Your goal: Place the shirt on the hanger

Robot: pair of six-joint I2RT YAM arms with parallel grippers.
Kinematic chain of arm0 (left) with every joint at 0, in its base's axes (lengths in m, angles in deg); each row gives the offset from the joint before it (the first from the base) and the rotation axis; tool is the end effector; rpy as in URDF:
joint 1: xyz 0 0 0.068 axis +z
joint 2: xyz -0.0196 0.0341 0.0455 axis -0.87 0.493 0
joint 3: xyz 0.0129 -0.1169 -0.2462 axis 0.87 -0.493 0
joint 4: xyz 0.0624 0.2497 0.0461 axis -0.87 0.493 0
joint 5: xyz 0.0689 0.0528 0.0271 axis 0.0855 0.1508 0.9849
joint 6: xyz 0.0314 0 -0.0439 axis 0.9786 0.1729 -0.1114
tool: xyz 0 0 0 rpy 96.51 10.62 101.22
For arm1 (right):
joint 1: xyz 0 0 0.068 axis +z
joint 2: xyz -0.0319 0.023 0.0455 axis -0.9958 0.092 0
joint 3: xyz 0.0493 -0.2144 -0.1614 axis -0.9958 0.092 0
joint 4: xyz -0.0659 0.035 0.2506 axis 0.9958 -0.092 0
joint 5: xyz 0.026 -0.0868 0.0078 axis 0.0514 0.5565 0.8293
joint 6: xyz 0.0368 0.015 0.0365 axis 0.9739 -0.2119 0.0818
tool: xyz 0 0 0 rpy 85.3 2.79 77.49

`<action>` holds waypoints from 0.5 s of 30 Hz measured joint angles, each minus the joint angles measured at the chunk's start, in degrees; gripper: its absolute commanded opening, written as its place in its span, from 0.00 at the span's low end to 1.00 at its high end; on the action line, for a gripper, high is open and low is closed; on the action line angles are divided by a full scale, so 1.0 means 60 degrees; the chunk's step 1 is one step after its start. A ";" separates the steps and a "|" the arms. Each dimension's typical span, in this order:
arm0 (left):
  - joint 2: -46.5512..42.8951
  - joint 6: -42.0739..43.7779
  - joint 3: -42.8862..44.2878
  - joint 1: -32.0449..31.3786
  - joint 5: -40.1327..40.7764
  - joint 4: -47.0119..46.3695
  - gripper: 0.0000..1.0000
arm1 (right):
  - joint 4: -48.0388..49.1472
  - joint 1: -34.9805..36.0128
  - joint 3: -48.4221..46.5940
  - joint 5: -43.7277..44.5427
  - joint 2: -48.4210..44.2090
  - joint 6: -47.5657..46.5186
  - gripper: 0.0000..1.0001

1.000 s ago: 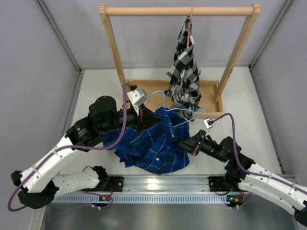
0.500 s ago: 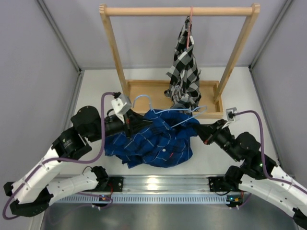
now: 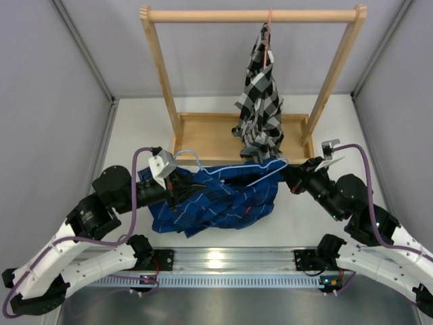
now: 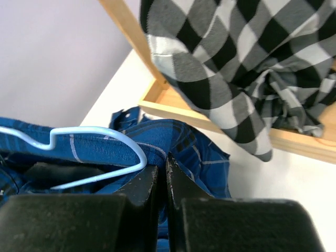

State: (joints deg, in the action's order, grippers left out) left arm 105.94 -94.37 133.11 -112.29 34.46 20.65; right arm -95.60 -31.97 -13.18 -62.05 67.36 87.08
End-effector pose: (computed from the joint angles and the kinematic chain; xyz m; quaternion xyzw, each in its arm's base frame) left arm 0.0648 -0.0981 0.4205 0.3587 0.6327 -0.4212 0.5418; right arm 0.0809 0.0868 0.3605 -0.0411 0.7274 0.3419 0.5935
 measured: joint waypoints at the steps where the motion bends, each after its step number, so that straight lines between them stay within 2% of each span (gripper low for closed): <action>1: 0.0000 0.0000 -0.0084 0.0000 -0.0033 0.0000 0.00 | -0.0080 0.0000 -0.0066 0.0113 0.0025 -0.0095 0.00; 15: -0.0189 0.0153 -0.0262 -0.0011 0.0678 0.0900 0.00 | -0.0780 0.0033 -0.0732 0.0404 0.0747 -0.1096 0.00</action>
State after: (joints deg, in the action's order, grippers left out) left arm 104.80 -93.45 131.53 -112.36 38.52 26.05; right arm -100.27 -31.78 -17.58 -59.62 71.84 80.50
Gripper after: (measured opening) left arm 0.054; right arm 0.010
